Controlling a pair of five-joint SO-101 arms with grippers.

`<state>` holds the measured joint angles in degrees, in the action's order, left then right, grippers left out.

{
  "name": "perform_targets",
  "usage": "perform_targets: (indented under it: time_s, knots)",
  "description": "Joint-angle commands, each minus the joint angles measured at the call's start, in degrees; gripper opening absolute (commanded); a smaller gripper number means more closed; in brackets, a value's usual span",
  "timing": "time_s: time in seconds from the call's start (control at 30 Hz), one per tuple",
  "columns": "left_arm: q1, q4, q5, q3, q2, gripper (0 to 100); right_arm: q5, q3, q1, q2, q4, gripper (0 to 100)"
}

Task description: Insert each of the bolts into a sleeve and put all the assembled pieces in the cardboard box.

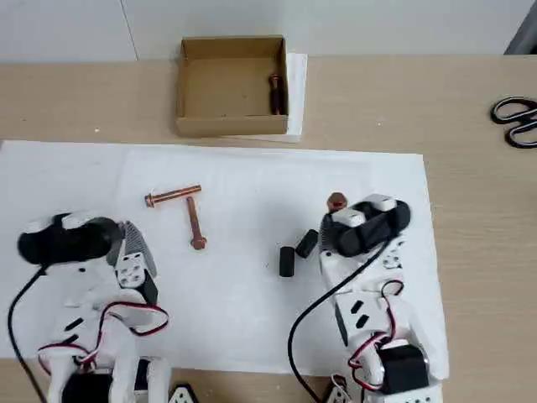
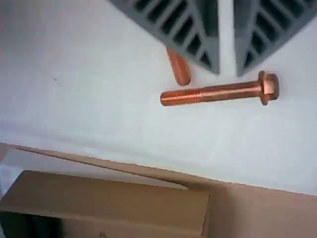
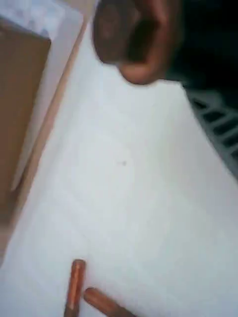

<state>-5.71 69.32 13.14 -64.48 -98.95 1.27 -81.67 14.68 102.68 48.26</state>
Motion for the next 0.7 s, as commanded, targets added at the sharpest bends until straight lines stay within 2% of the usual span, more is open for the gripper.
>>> perform_targets:
  time_s: [0.0,0.3,0.47,0.67]
  knots:
    - [-0.53,-0.18,0.79,9.98,9.67,1,-1.14,5.89,-0.84,0.22,1.36,0.3]
    - [-0.18,0.18,7.30,24.13,35.16,1,-1.05,11.08,-2.51,-0.22,3.38,0.3]
    - [-0.18,-0.26,7.82,25.36,38.95,1,-1.32,16.97,-6.20,-8.57,2.95,0.3]
    - [-0.44,-0.09,7.82,25.01,39.30,1,-3.43,25.23,-6.37,-27.47,-0.22,0.3]
